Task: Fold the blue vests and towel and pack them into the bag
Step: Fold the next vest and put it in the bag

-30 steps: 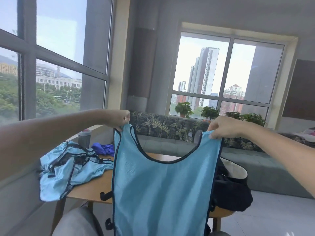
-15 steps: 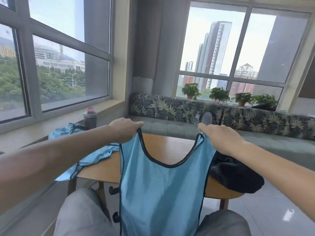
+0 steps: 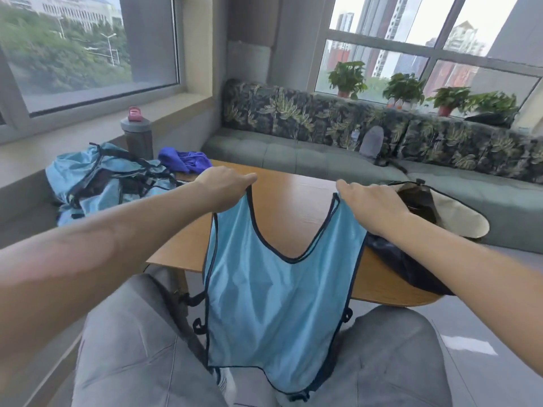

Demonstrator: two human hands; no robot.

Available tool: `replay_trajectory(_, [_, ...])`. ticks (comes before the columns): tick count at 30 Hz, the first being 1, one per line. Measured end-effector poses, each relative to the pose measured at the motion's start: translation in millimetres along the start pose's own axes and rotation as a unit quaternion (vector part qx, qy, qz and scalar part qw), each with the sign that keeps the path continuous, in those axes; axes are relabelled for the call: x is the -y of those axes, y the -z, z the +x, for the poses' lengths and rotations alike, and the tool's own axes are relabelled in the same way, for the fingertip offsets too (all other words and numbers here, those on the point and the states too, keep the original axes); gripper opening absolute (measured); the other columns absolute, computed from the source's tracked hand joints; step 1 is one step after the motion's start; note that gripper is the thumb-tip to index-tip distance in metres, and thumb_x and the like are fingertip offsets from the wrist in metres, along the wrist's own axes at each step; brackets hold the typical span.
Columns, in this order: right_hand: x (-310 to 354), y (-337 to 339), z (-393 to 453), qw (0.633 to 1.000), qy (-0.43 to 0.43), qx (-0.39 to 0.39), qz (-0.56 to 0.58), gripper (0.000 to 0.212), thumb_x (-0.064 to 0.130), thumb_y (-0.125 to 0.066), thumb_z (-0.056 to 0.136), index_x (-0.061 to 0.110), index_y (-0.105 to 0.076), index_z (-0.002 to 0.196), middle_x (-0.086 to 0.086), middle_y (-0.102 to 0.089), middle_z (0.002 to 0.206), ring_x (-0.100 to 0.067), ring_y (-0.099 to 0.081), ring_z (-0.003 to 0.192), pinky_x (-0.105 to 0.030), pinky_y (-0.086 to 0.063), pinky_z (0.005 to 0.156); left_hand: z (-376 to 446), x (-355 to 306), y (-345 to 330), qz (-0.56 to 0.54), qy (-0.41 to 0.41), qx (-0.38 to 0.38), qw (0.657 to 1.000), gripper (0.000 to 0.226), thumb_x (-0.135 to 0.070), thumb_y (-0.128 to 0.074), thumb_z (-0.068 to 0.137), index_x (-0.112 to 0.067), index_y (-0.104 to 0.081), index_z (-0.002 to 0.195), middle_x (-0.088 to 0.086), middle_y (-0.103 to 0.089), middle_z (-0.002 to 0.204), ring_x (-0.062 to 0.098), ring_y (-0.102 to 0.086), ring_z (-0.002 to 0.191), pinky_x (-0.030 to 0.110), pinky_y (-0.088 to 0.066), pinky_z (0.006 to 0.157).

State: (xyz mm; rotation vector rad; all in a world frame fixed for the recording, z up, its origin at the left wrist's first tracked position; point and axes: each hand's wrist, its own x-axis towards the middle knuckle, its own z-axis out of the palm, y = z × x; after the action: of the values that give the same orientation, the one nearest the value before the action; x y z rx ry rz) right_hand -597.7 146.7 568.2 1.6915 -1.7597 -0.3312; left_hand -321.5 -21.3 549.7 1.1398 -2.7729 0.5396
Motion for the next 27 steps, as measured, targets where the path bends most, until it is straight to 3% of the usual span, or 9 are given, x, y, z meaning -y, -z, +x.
replay_trajectory(5, [13.8, -70.3, 41.1, 0.995, -0.022, 0.06, 0.073, 0.046, -0.017, -0.065, 0.07, 0.011, -0.047, 0.101, -0.011, -0.058, 0.08, -0.033, -0.066, 0.066, -0.036, -0.045, 0.047, 32.8, 15.1, -60.9, -0.009, 0.012, 0.065, 0.998, 0.026, -0.014, -0.034, 0.106, -0.02, -0.039, 0.131, 0.006, -0.049, 0.074, 0.025, -0.044, 0.057, 0.036, -0.031, 0.047])
replay_trajectory(9, [29.3, -126.3, 72.3, 0.982, -0.053, 0.107, 0.143, 0.032, -0.017, -0.048, 0.083, 0.01, -0.041, 0.098, -0.013, -0.052, 0.091, -0.036, -0.063, 0.08, -0.039, -0.041, 0.058, 58.2, 19.2, -104.6, -0.022, 0.031, 0.12, 0.992, 0.029, -0.012, -0.038, 0.105, -0.021, -0.039, 0.133, 0.003, -0.042, 0.072, 0.026, -0.046, 0.061, 0.037, -0.032, 0.048])
replay_trajectory(13, [50.3, -174.9, 81.5, 0.974, -0.082, 0.129, 0.168, 0.017, -0.005, -0.049, 0.094, 0.01, -0.05, 0.101, -0.011, -0.055, 0.096, -0.034, -0.063, 0.089, -0.037, -0.032, 0.059, 70.7, 18.5, -140.6, -0.009, 0.013, 0.17, 0.985, 0.033, -0.006, -0.038, 0.102, -0.02, -0.04, 0.131, 0.002, -0.038, 0.071, 0.033, -0.061, 0.079, 0.039, -0.04, 0.057])
replay_trajectory(16, [66.8, -202.7, 75.5, 0.967, -0.088, 0.133, 0.2, 0.015, -0.001, -0.053, 0.094, 0.013, -0.047, 0.096, -0.011, -0.055, 0.096, -0.035, -0.061, 0.091, -0.038, -0.038, 0.059, 64.3, 9.8, -148.1, 0.01, 0.001, 0.189, 0.982, 0.03, -0.004, -0.04, 0.1, -0.02, -0.039, 0.126, 0.0, -0.037, 0.07, 0.022, -0.05, 0.06, 0.032, -0.031, 0.047])
replay_trajectory(18, [77.0, -213.7, 69.9, 0.966, -0.097, 0.131, 0.201, 0.02, -0.002, -0.061, 0.087, 0.012, -0.05, 0.095, -0.011, -0.052, 0.098, -0.034, -0.057, 0.092, -0.04, -0.041, 0.06, 58.3, 5.6, -157.9, 0.002, 0.025, 0.174, 0.984, 0.03, -0.002, -0.044, 0.097, -0.02, -0.036, 0.12, -0.001, -0.034, 0.073, 0.017, -0.035, 0.055, 0.031, -0.028, 0.046])
replay_trajectory(20, [84.1, -217.8, 64.6, 0.966, -0.125, 0.096, 0.203, 0.026, -0.006, -0.068, 0.08, 0.009, -0.052, 0.094, -0.012, -0.049, 0.098, -0.032, -0.05, 0.087, -0.037, -0.042, 0.059, 53.5, 7.2, -174.7, -0.016, 0.013, 0.12, 0.993, 0.037, 0.004, -0.05, 0.086, -0.015, -0.034, 0.114, 0.002, -0.029, 0.084, 0.02, -0.032, 0.067, 0.035, -0.041, 0.052])
replay_trajectory(23, [90.8, -217.5, 56.1, 0.956, -0.161, 0.059, 0.239, 0.021, -0.01, -0.064, 0.079, 0.007, -0.055, 0.089, -0.011, -0.049, 0.093, -0.032, -0.05, 0.085, -0.04, -0.045, 0.061, 46.8, 9.3, -199.1, 0.031, -0.061, 0.068, 0.995, 0.032, 0.01, -0.036, 0.076, -0.016, -0.028, 0.093, 0.011, -0.026, 0.093, 0.029, -0.034, 0.082, 0.043, -0.051, 0.062])
replay_trajectory(25, [95.5, -212.2, 49.8, 0.938, -0.18, 0.074, 0.286, 0.022, -0.015, -0.056, 0.076, 0.005, -0.056, 0.084, -0.011, -0.051, 0.087, -0.036, -0.053, 0.087, -0.041, -0.043, 0.065, 39.6, 4.0, -203.9, 0.054, -0.087, 0.092, 0.99, 0.029, 0.009, -0.035, 0.083, -0.018, -0.025, 0.085, 0.01, -0.034, 0.091, 0.029, -0.039, 0.082, 0.042, -0.048, 0.069])
replay_trajectory(27, [101.7, -206.1, 42.5, 0.924, -0.193, 0.096, 0.316, 0.026, -0.014, -0.048, 0.079, 0.004, -0.06, 0.094, -0.011, -0.054, 0.096, -0.035, -0.052, 0.098, -0.038, -0.039, 0.074, 30.7, -4.4, -199.8, 0.073, -0.084, 0.108, 0.988, 0.025, 0.004, -0.029, 0.084, -0.017, -0.042, 0.089, 0.008, -0.039, 0.093, 0.026, -0.043, 0.083, 0.036, -0.036, 0.068])
